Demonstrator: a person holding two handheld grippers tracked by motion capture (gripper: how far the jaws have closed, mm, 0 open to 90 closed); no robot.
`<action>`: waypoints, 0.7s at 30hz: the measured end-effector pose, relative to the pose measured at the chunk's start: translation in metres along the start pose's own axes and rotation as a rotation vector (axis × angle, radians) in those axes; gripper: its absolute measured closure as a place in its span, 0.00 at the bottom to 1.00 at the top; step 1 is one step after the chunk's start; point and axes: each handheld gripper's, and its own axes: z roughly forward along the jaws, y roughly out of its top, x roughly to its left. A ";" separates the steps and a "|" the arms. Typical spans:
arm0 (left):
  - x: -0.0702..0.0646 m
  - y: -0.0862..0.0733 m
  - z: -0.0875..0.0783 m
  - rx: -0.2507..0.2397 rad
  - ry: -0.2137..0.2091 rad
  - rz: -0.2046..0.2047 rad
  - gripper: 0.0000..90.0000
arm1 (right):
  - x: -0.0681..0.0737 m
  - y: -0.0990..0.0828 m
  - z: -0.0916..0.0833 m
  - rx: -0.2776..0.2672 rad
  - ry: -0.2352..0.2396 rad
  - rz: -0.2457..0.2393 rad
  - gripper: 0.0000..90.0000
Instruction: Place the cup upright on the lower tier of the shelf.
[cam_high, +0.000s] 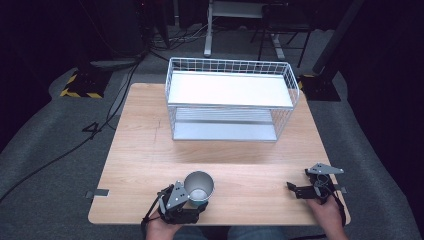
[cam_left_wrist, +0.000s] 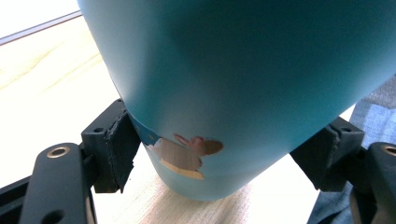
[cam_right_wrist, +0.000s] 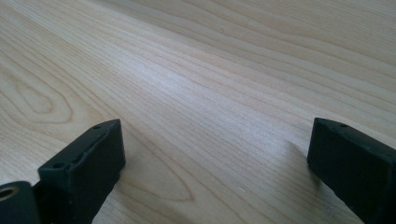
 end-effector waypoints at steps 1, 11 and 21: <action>0.000 0.000 0.000 0.000 0.000 0.000 0.26 | 0.000 0.000 0.000 0.000 0.000 0.000 0.05; 0.005 0.022 -0.013 -0.015 -0.011 -0.023 0.26 | 0.000 0.000 0.000 0.000 -0.004 -0.001 0.05; 0.016 0.041 -0.017 -0.026 -0.029 -0.051 0.26 | 0.001 0.000 0.000 0.000 -0.007 0.000 0.05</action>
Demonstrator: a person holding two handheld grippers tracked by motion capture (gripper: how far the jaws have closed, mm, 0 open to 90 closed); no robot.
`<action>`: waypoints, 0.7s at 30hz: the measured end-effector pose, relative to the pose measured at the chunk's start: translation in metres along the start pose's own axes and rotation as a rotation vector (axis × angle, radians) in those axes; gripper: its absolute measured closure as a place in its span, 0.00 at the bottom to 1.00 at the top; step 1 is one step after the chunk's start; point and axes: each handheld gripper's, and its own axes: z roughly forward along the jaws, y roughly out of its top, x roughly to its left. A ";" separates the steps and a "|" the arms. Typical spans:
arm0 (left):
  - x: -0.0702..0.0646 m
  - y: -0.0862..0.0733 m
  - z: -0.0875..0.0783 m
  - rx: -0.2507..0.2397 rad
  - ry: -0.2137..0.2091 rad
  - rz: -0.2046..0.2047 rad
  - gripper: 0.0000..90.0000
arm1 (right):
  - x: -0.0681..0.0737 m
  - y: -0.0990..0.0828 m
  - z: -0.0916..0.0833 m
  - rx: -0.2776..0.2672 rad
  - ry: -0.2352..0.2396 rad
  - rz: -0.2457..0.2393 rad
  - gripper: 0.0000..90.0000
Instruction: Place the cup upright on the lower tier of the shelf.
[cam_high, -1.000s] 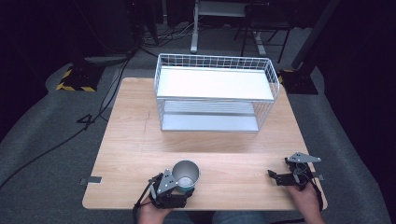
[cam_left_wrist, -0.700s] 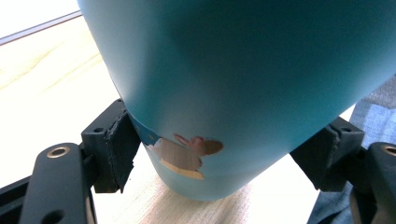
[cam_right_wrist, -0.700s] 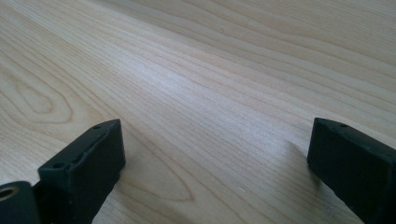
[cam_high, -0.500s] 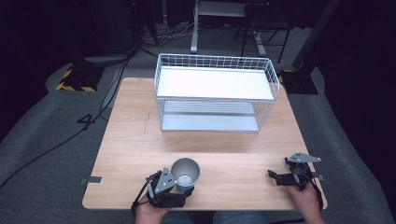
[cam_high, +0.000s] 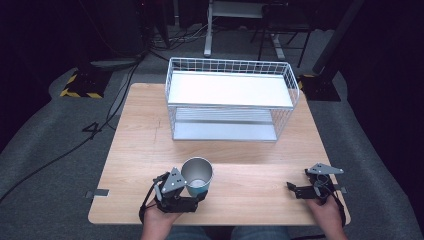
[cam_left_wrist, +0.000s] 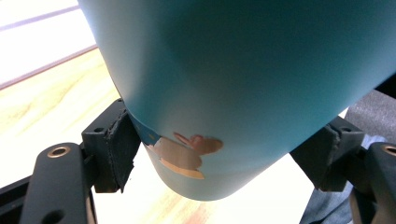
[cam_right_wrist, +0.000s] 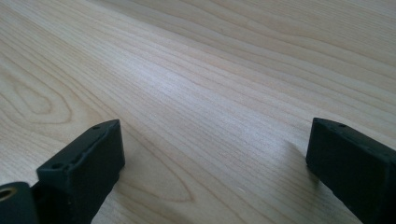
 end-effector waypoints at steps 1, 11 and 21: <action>0.000 0.000 0.000 0.000 0.000 0.000 0.26 | 0.000 0.000 0.000 0.000 0.000 0.000 0.05; 0.013 0.025 0.004 -0.009 0.007 -0.009 0.26 | 0.000 0.000 0.000 0.000 0.000 0.000 0.05; 0.023 0.042 0.015 -0.032 0.017 -0.022 0.26 | 0.000 0.000 0.000 0.000 -0.001 0.000 0.05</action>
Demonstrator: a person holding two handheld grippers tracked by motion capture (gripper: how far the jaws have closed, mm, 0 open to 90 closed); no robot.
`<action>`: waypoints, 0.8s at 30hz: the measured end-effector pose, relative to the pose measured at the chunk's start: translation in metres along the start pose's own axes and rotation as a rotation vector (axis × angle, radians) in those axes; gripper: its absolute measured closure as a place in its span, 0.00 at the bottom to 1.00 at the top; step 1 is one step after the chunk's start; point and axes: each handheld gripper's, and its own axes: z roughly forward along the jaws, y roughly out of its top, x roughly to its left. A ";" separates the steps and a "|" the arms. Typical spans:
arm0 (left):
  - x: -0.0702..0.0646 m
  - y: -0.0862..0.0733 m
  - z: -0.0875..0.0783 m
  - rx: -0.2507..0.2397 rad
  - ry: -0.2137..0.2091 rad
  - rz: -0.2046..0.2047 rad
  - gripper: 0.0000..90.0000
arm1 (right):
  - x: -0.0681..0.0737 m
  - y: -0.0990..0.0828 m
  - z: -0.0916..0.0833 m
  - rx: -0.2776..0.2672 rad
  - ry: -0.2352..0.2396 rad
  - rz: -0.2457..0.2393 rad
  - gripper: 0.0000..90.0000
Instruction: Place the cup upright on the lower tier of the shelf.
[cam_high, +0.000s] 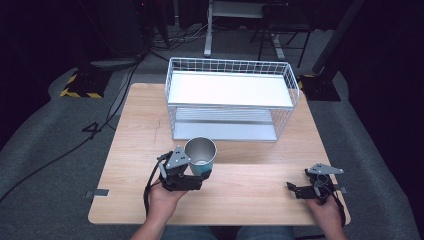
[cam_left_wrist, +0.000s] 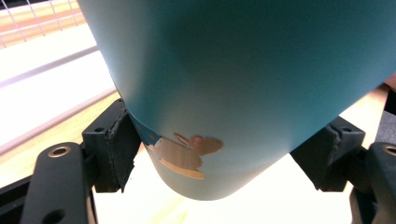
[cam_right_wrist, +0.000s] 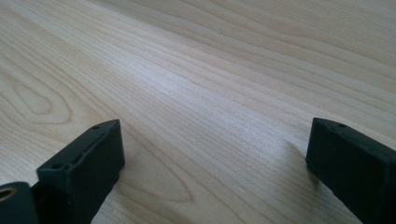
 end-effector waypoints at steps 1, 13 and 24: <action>0.001 0.002 0.001 -0.003 0.005 0.004 0.26 | 0.000 0.000 0.000 0.000 -0.001 0.000 0.05; 0.018 0.016 0.021 -0.019 0.015 -0.013 0.26 | 0.000 0.000 0.000 0.000 -0.001 0.000 0.05; 0.037 0.022 0.048 -0.040 0.040 -0.049 0.26 | 0.000 0.000 0.000 0.000 -0.001 0.000 0.05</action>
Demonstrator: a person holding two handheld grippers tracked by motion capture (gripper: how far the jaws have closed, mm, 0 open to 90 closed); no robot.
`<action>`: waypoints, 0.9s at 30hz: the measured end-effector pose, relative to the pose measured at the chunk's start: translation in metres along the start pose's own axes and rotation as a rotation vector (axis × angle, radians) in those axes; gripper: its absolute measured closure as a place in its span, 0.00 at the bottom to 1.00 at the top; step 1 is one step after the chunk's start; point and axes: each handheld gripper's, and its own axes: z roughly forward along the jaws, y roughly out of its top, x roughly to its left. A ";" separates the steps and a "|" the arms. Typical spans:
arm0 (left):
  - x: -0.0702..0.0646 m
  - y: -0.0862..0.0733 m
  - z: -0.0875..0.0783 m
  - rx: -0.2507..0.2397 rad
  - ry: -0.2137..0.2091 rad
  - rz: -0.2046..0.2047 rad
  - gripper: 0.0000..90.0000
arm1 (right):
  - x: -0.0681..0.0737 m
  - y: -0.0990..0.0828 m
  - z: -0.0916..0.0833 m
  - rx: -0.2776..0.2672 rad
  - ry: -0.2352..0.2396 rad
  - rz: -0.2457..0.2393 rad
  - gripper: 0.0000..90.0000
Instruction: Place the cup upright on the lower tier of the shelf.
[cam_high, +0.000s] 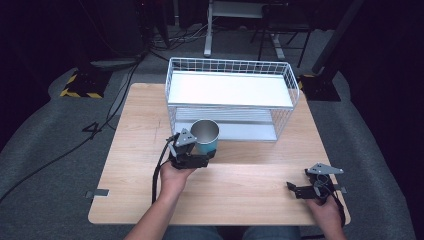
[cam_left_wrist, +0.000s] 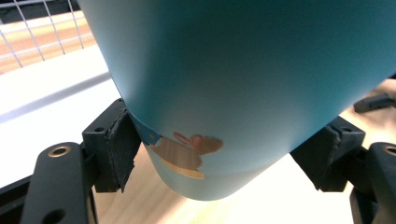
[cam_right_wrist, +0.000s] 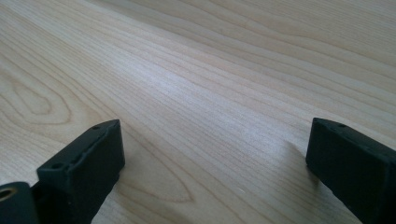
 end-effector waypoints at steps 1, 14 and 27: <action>0.001 0.001 0.003 -0.002 0.002 0.003 0.26 | 0.000 0.000 0.000 0.000 0.000 0.000 0.05; 0.002 0.010 0.048 0.014 0.031 0.001 0.26 | 0.000 0.000 0.000 0.000 0.000 0.000 0.05; 0.010 0.025 0.080 0.024 0.065 -0.011 0.26 | 0.000 0.000 0.000 0.000 0.000 0.000 0.05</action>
